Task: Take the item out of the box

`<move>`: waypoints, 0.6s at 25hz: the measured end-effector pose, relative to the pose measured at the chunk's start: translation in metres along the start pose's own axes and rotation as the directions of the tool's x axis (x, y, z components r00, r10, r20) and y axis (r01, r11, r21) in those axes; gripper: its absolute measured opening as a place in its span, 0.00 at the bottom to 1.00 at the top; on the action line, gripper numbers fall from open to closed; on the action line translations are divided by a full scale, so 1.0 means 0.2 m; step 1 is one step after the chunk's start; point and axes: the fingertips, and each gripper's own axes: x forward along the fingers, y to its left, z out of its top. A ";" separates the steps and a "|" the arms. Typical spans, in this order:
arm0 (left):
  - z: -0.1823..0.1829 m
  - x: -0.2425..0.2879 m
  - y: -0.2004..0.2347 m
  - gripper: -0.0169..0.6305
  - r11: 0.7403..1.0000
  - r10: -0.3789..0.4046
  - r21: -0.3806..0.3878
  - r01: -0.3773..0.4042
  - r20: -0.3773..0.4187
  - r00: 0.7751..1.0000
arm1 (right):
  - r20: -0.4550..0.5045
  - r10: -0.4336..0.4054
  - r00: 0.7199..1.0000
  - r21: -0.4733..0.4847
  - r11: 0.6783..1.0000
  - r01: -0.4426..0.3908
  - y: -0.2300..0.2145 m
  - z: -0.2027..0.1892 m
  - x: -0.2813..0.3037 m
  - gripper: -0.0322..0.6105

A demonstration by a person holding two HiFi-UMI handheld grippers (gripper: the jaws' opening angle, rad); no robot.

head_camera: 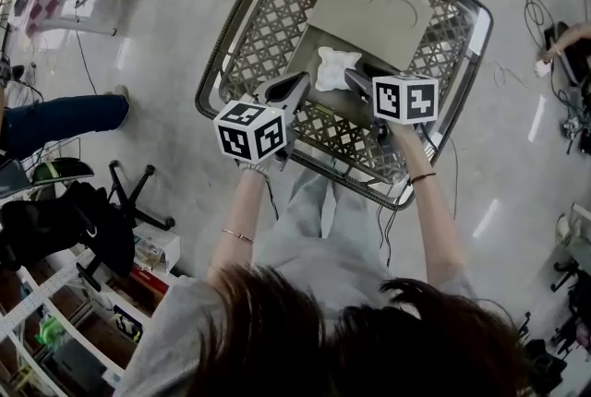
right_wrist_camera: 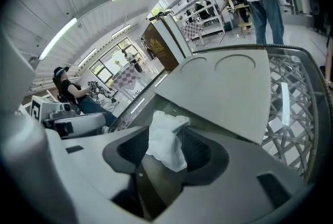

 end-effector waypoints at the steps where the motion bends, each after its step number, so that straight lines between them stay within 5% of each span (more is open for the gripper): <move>1: -0.01 0.00 0.00 0.05 1.000 -0.002 0.000 0.002 -0.003 1.000 | -0.012 -0.009 1.000 0.007 1.000 0.009 -0.01 0.00 0.02 0.37; 15: -0.03 0.05 -0.01 0.05 1.000 -0.003 -0.023 0.003 0.008 1.000 | -0.228 -0.143 0.963 -0.033 0.990 0.140 -0.08 -0.04 0.17 0.34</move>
